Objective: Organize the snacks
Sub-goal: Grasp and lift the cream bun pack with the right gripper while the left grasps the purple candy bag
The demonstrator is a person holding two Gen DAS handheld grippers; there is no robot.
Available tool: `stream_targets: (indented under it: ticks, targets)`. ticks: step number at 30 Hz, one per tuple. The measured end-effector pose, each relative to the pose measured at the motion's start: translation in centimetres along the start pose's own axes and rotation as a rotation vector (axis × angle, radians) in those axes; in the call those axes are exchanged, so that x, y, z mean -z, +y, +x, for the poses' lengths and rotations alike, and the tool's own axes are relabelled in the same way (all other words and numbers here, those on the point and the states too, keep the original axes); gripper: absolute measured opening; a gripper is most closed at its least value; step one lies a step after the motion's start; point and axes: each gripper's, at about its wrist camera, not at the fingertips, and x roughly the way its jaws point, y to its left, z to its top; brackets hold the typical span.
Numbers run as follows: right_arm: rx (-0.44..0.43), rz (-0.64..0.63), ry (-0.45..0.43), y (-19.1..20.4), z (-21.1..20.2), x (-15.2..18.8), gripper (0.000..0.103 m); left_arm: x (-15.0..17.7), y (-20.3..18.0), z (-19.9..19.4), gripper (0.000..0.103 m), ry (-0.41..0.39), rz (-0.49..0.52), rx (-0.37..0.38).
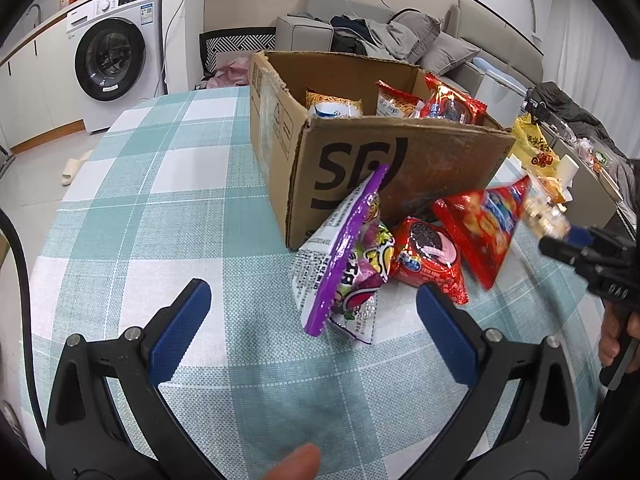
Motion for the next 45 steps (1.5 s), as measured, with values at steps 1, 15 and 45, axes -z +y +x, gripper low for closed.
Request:
stream_targets:
  ticks: [1, 15, 45]
  targets:
    - [0.003, 0.001, -0.01, 0.0, -0.4, 0.0, 0.059, 0.0, -0.1, 0.1, 0.102, 0.002, 0.0, 0.001]
    - [-0.04, -0.016, -0.093, 1.2, -2.6, -1.0, 0.059, -0.9, -0.5, 1.6, 0.102, 0.015, 0.0, -0.034]
    - [-0.069, -0.04, -0.109, 2.6, -2.5, -1.0, 0.059, 0.1, -0.9, -1.8, 0.044, -0.068, 0.054, 0.033]
